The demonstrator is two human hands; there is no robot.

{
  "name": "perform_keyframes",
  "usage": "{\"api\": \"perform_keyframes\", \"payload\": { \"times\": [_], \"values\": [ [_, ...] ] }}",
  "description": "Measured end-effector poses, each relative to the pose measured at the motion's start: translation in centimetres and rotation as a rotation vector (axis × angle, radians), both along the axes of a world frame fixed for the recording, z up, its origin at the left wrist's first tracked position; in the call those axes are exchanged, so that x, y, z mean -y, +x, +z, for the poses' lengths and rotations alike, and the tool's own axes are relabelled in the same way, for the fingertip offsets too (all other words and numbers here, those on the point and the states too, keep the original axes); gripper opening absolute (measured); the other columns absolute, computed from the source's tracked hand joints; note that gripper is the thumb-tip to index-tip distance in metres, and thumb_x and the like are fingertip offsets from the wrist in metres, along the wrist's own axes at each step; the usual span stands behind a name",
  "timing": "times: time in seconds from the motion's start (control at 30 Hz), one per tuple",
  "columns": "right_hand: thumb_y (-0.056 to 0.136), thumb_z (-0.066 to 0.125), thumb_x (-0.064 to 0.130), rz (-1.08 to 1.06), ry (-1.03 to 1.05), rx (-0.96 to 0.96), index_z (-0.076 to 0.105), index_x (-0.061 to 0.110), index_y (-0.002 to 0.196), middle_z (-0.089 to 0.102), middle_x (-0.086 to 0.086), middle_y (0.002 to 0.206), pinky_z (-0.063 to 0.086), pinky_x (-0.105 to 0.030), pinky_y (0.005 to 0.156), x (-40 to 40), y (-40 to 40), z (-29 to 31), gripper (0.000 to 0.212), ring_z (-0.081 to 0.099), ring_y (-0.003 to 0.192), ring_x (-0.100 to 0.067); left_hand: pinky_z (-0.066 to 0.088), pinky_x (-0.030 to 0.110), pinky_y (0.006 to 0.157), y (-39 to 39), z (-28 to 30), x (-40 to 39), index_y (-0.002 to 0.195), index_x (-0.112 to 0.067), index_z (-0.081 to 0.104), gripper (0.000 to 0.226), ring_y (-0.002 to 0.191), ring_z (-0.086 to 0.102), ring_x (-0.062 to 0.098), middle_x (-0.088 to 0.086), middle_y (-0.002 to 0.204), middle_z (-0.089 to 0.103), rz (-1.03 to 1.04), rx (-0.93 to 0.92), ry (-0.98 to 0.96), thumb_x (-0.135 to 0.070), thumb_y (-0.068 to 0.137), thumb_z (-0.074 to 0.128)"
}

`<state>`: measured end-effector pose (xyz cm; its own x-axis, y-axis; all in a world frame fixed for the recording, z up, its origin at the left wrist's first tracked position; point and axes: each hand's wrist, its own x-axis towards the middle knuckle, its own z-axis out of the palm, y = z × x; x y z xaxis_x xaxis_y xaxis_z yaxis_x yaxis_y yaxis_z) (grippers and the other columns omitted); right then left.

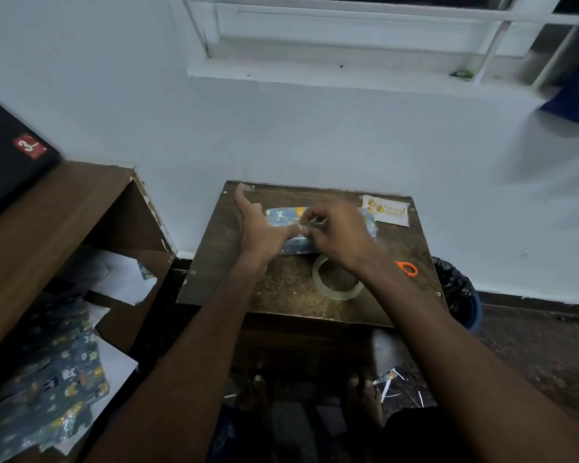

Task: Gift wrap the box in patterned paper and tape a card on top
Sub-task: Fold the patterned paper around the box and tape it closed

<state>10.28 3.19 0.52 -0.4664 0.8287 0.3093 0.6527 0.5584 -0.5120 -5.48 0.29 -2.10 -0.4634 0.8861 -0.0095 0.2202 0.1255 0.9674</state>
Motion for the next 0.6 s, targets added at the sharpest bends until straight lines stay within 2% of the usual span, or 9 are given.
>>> {"api": "perform_keyframes", "payload": {
  "times": [0.03, 0.1, 0.23, 0.37, 0.5, 0.6],
  "values": [
    [0.085, 0.076, 0.008, 0.035, -0.005, 0.004, 0.078, 0.018, 0.091, 0.075, 0.002, 0.090, 0.048, -0.033, 0.075, 0.1, -0.6, -0.3, 0.011, 0.062, 0.085, -0.014, 0.042, 0.026, 0.095, 0.1, 0.0, -0.1, 0.163, -0.022, 0.007, 0.131, 0.140, 0.044, 0.025, 0.015, 0.157, 0.034, -0.008, 0.009, 0.005, -0.011, 0.069, 0.097],
    [0.088, 0.072, 0.006, 0.045, -0.003, 0.029, 0.079, 0.016, 0.101, 0.072, 0.000, 0.094, 0.041, -0.031, 0.075, 0.0, -1.4, -0.8, 0.017, 0.060, 0.091, -0.018, 0.047, 0.027, 0.092, 0.0, 0.0, -0.2, 0.162, -0.026, 0.010, 0.124, 0.135, 0.050, 0.024, 0.015, 0.153, 0.038, 0.007, 0.042, -0.008, -0.010, 0.073, 0.095],
    [0.095, 0.069, 0.009, -0.010, -0.025, 0.060, 0.077, 0.015, 0.118, 0.052, 0.001, 0.096, 0.030, -0.027, 0.079, -0.1, -1.9, -0.9, 0.024, 0.045, 0.098, -0.017, 0.056, 0.025, 0.071, -1.2, 0.1, 0.0, 0.151, -0.026, 0.017, 0.099, 0.100, 0.065, 0.014, 0.013, 0.133, 0.054, 0.046, 0.249, -0.080, 0.003, 0.083, 0.083],
    [0.097, 0.066, 0.006, 0.007, -0.016, 0.074, 0.077, 0.014, 0.122, 0.048, 0.000, 0.099, 0.030, -0.029, 0.082, 0.0, -2.1, -1.1, 0.028, 0.043, 0.101, -0.020, 0.060, 0.028, 0.073, -1.4, -0.1, -0.1, 0.146, -0.023, 0.019, 0.090, 0.104, 0.071, 0.022, 0.013, 0.127, 0.065, 0.059, 0.374, -0.121, 0.010, 0.086, 0.077],
    [0.098, 0.063, 0.004, 0.016, -0.001, 0.082, 0.076, 0.016, 0.126, 0.051, -0.006, 0.106, 0.033, -0.032, 0.084, 0.2, -2.2, -1.4, 0.033, 0.044, 0.106, -0.024, 0.055, 0.026, 0.069, -1.3, -0.3, -0.5, 0.158, -0.025, 0.009, 0.103, 0.107, 0.067, 0.019, 0.012, 0.134, 0.060, 0.064, 0.398, -0.122, 0.013, 0.087, 0.073],
    [0.100, 0.060, 0.004, 0.041, 0.000, 0.112, 0.074, 0.019, 0.130, 0.046, -0.003, 0.106, 0.028, -0.029, 0.084, 0.4, -2.3, -1.2, 0.036, 0.038, 0.105, -0.019, 0.055, 0.027, 0.071, -1.5, -0.5, -0.5, 0.162, -0.025, 0.003, 0.109, 0.112, 0.066, 0.022, 0.010, 0.135, 0.058, 0.068, 0.391, -0.120, 0.016, 0.087, 0.071]
  ]
}}
